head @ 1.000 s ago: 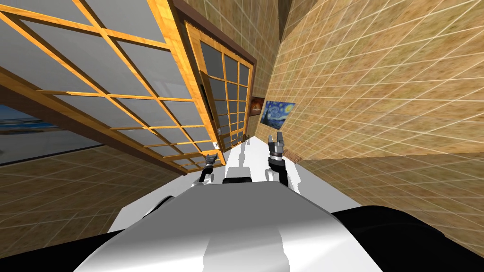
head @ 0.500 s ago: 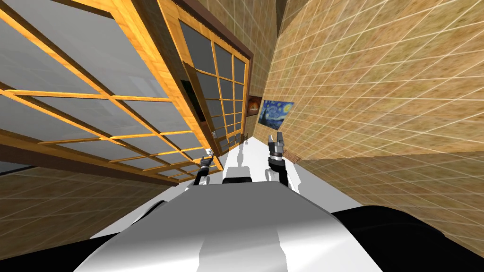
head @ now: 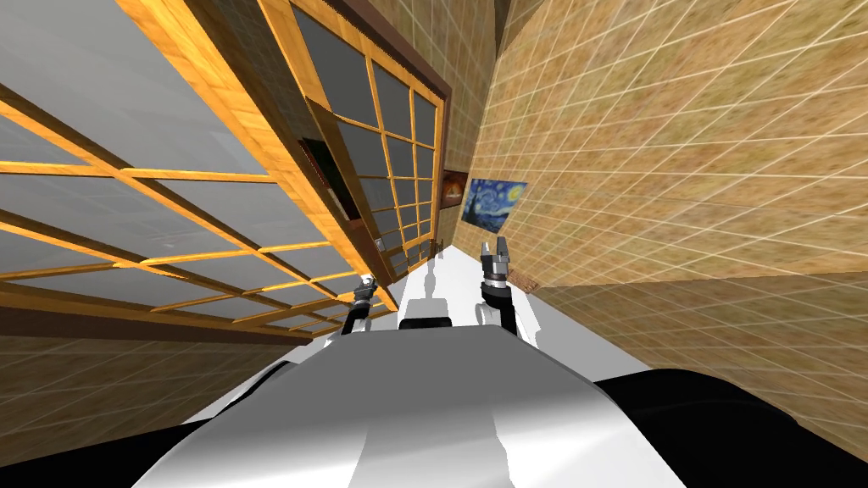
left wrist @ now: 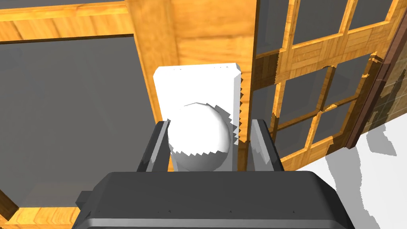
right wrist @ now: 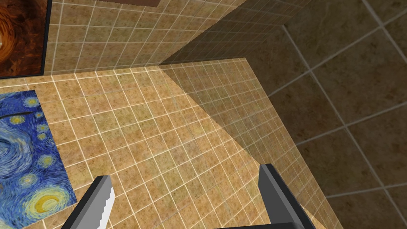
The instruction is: Pull the door open
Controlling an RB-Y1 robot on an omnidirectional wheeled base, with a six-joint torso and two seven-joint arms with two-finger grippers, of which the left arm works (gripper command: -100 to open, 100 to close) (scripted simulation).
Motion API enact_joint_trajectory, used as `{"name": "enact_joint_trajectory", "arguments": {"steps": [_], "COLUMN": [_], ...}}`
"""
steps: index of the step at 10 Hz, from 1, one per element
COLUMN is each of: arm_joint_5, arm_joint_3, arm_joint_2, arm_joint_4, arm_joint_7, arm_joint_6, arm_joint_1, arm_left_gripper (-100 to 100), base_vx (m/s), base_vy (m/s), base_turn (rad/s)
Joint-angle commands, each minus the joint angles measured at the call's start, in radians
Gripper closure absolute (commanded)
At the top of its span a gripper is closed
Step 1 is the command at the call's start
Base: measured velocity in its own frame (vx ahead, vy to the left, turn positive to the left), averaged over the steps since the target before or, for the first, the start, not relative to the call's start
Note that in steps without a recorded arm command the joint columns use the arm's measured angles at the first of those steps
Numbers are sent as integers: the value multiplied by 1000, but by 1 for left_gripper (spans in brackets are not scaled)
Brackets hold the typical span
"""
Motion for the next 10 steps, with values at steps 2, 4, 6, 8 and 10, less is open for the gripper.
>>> {"name": "enact_joint_trajectory", "arguments": {"steps": [2,4,6,8,10], "arm_joint_5": [0,0,-9,-21,-34], "arm_joint_3": [0,0,-21,-51,-83], "arm_joint_2": [-1,-1,15,35,57], "arm_joint_4": [0,0,-5,-13,-23], "arm_joint_7": [-2,-2,20,51,85], "arm_joint_6": [1,1,-5,-17,-30], "arm_joint_1": [0,0,9,20,32], "arm_left_gripper": [100,100,100,100,100], "base_vx": [-30,-11,-68,-226,-241], "base_vy": [6,-2,19,44,45], "base_turn": [2,-1,-45,-102,-109]}}
